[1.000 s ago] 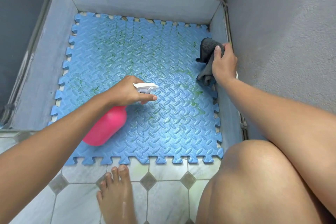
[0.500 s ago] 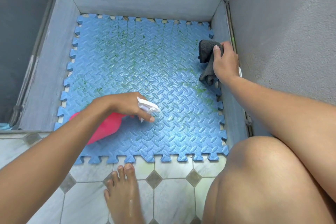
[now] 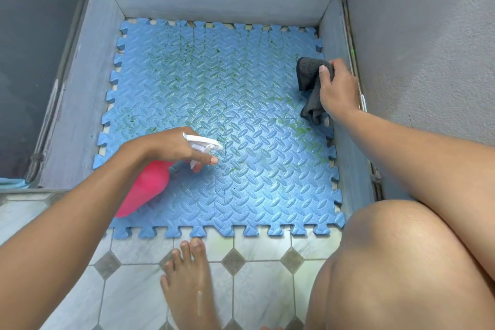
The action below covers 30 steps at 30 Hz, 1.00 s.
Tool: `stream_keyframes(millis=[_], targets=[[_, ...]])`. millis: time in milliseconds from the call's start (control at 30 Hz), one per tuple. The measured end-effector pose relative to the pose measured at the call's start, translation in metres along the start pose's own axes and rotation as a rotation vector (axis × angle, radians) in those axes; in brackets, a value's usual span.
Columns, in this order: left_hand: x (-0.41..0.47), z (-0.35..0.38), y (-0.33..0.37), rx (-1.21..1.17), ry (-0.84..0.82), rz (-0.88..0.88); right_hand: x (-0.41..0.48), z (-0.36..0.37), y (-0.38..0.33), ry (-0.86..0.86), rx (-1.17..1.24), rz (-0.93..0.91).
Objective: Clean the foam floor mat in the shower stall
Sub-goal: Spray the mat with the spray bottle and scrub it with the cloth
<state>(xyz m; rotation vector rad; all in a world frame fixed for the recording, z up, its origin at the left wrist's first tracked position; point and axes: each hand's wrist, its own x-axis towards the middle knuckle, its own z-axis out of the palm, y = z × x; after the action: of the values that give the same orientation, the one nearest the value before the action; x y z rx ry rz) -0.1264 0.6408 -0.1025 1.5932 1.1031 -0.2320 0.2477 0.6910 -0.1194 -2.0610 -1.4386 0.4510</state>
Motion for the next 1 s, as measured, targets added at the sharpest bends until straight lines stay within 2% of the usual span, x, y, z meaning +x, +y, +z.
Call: stream_keyframes(millis=[133,267,333,400,500,567,633,733,800,867,933,1000], targets=[[0.002,0.011,-0.011,-0.008,0.140,-0.126,-0.001,0.001,0.002,-0.020,0.018,0.001],[-0.001,0.010,-0.009,-0.002,0.073,-0.030,-0.003,0.002,0.004,-0.074,-0.004,-0.004],[-0.002,0.007,-0.008,0.011,0.094,-0.037,-0.006,0.005,0.001,-0.121,-0.047,-0.001],[-0.003,0.005,-0.010,0.001,0.200,-0.089,-0.008,0.018,-0.001,-0.202,-0.053,0.043],[-0.005,0.003,-0.009,-0.078,0.425,-0.134,-0.022,0.047,-0.007,-0.423,-0.167,0.077],[-0.008,-0.002,-0.007,-0.127,0.465,-0.145,-0.047,0.066,-0.021,-0.542,-0.250,-0.057],[-0.011,-0.005,-0.008,-0.121,0.436,-0.131,-0.081,0.079,-0.043,-0.707,-0.281,-0.297],[-0.013,-0.008,-0.009,-0.113,0.419,-0.101,-0.133,0.084,-0.065,-1.130,-0.333,-0.680],[-0.011,-0.010,-0.011,-0.117,0.428,-0.090,-0.155,0.079,-0.062,-1.401,-0.355,-0.827],[-0.010,-0.010,-0.015,-0.128,0.414,-0.071,-0.154,0.070,-0.055,-1.551,-0.421,-0.864],[-0.009,-0.010,-0.021,-0.153,0.373,-0.022,-0.127,0.058,-0.047,-1.504,-0.470,-0.767],[-0.005,-0.008,-0.026,-0.137,0.320,0.010,-0.086,0.043,-0.034,-1.217,-0.480,-0.608]])
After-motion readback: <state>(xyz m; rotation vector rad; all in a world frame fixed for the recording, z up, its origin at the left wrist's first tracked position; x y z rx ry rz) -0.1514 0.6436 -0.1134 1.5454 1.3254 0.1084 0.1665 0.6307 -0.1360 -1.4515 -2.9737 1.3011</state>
